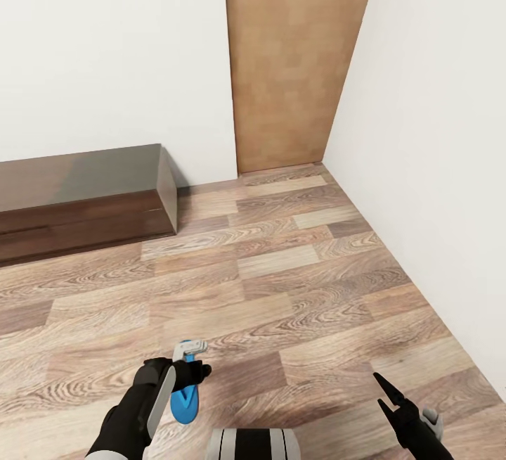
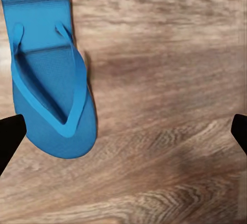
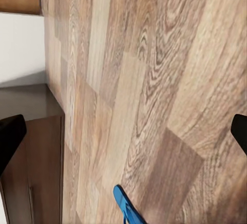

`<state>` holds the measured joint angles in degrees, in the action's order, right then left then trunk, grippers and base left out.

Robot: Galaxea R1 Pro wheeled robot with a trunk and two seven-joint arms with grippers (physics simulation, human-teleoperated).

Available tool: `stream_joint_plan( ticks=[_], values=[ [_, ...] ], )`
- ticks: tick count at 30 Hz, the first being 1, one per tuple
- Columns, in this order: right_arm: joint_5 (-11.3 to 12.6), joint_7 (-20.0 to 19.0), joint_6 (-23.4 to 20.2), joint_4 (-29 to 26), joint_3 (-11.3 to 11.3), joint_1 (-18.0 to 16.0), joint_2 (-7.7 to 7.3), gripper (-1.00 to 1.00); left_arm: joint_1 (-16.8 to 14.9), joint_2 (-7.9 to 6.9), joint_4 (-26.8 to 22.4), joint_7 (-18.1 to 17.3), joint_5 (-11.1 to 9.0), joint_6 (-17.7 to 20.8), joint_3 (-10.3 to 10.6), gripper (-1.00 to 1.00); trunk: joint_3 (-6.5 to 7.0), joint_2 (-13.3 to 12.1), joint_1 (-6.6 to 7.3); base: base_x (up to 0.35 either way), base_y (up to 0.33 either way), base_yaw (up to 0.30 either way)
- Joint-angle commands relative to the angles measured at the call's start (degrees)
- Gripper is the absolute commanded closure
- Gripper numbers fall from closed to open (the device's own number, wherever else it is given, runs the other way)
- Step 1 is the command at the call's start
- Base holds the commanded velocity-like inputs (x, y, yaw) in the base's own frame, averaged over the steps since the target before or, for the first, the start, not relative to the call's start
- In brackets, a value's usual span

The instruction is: In the bedroom, move the book from the bed onto either nightstand, and place the two sandals side by side next to the bed.

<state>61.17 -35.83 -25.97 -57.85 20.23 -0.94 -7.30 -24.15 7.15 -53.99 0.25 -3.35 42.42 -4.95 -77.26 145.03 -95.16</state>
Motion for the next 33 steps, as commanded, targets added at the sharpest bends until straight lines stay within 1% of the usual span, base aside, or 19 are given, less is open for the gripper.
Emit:
stream_joint_plan(
  ticks=[1, 8, 11, 12, 16, 19, 20, 21, 22, 23, 24, 26, 29, 33],
  values=[
    [0.4, 0.0, -0.5, 0.0, 0.1, 0.0, 0.00, -1.00, 0.0, 0.06, -0.1, 0.0, -0.3, 0.3, -0.2, -1.00, -0.04, 0.0, 0.01, 0.000, -0.010, 0.000],
    [0.4, 0.0, -0.5, 0.0, 0.1, 0.0, 0.00, -1.00, 0.0, -0.13, 0.0, -0.1, 0.0, 0.2, -0.4, -1.00, -0.04, 0.0, 0.01, 0.000, 0.051, 0.000],
    [0.4, 0.0, -0.5, 0.0, 0.1, 0.0, 0.00, -1.00, 0.0, -1.38, 0.0, -0.1, 0.2, 0.2, -0.4, -1.00, -0.04, 0.0, 0.01, 0.000, 0.076, 0.000],
    [0.4, 0.0, -0.5, 0.0, 0.1, 0.0, 0.00, -1.00, 0.0, -2.09, 0.0, -0.1, 0.2, 0.2, -0.4, -1.00, -0.04, 0.0, 0.01, 0.000, 0.031, 0.000],
    [0.4, 0.0, -0.5, 0.0, 0.1, 0.0, 0.00, -1.00, 0.0, -3.93, -0.2, -0.1, 0.4, 0.2, -0.4, -1.00, -0.04, 0.0, 0.01, 0.000, 0.014, 0.000],
    [0.4, 0.0, -0.5, 0.0, 0.1, 0.0, 0.00, -1.00, 0.0, -4.55, -0.3, 0.0, 0.8, 0.1, -0.1, -1.00, -0.04, 0.0, 0.01, 0.000, 0.004, 0.000],
    [0.4, 0.0, -0.5, 0.0, 0.1, 0.0, 0.00, -1.00, 0.0, -4.74, -0.3, 0.0, 2.1, -0.2, 0.6, -1.00, -0.04, 0.0, 0.01, 0.000, 0.001, 0.000],
    [0.4, 0.0, -0.5, 0.0, 0.1, 0.0, 0.00, -1.00, 0.0, -4.79, -0.3, 0.0, 2.7, -0.4, 0.9, -1.00, -0.04, 0.0, 0.01, 0.000, 0.001, 0.000],
    [0.4, 0.0, -0.5, 0.0, 0.1, 0.0, 0.00, -1.00, 0.0, -4.81, -0.2, 0.0, 3.9, -0.6, 1.6, -1.00, -0.04, 0.0, 0.01, 0.000, 0.000, 0.000],
    [0.4, 0.0, -0.5, 0.0, 0.1, 0.0, 0.00, -1.00, 0.0, -4.82, -0.2, 0.0, 4.6, -0.7, 2.0, -1.00, -0.04, 0.0, 0.01, 0.000, 0.000, 0.000],
    [0.4, 0.0, -0.5, 0.0, 0.1, 0.0, 0.00, -1.00, 0.0, -4.80, -0.2, 0.0, 5.7, -0.9, 2.5, -1.00, -0.04, 0.0, 0.01, 0.000, 0.000, 0.000],
    [0.4, 0.0, -0.5, 0.0, 0.1, 0.0, 0.00, -1.00, 0.0, -4.75, -0.2, 0.0, 6.8, -1.1, 2.9, -1.00, -0.04, 0.0, 0.01, 0.000, -0.003, 0.000],
    [0.4, 0.0, -0.5, 0.0, 0.1, 0.0, 0.00, -1.00, 0.0, -4.70, -0.2, 0.1, 7.8, -1.2, 3.2, -1.00, -0.04, 0.0, 0.01, 0.000, -0.124, 0.000],
    [0.4, 0.0, -0.5, 0.0, 0.1, 0.0, 0.00, -1.00, 0.0, -4.69, -0.2, 0.1, 8.0, -1.3, 3.3, -1.00, -0.04, 0.0, 0.01, 0.000, -0.209, 0.000]
  ],
)
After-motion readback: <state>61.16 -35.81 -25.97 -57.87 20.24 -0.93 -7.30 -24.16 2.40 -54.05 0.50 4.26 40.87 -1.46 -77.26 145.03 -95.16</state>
